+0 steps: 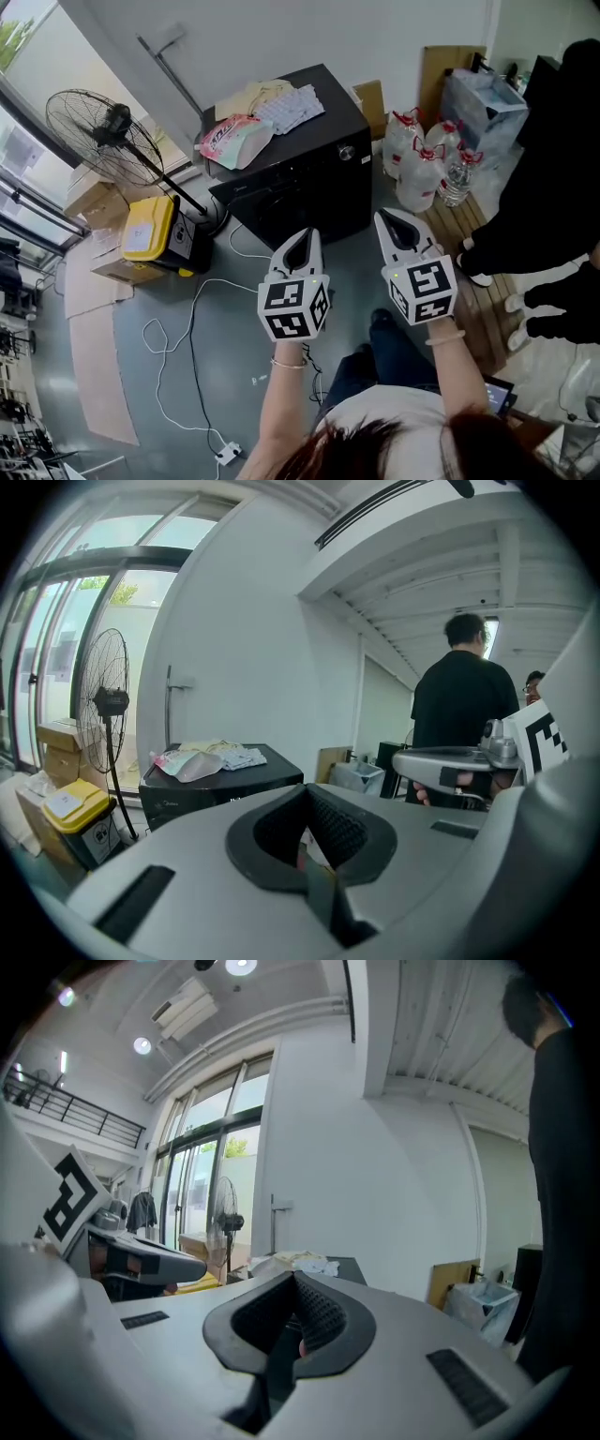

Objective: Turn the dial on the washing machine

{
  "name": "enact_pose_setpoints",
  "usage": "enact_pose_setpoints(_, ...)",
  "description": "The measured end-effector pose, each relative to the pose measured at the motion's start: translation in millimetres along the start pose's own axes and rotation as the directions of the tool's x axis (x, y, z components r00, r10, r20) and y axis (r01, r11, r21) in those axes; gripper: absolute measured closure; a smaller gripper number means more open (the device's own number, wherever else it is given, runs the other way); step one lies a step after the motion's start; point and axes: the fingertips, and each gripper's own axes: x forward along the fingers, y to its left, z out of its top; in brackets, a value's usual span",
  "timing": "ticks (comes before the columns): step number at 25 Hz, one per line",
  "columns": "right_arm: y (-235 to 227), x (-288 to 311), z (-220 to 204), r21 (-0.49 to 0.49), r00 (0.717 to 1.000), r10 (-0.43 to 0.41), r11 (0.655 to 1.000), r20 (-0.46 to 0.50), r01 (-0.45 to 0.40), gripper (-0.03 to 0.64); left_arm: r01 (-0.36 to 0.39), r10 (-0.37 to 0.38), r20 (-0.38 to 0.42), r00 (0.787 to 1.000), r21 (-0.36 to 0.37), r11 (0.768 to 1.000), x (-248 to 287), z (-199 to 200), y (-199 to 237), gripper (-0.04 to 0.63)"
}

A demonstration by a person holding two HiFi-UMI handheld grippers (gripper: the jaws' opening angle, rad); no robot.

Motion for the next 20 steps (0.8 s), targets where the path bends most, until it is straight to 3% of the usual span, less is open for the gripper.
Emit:
enact_pose_setpoints(3,-8.4,15.1,-12.4,-0.047,0.999,-0.003,0.999,-0.034,0.001,0.591,-0.024,0.024,-0.019,1.000,-0.009,1.000,14.1,-7.9,11.0,0.581)
enact_pose_setpoints(20,-91.4,118.5,-57.2,0.010,0.994,0.072,0.997,-0.082,-0.072,0.591,-0.129,0.124,-0.073,0.990,-0.071,0.989,139.8,-33.2,45.0,0.580)
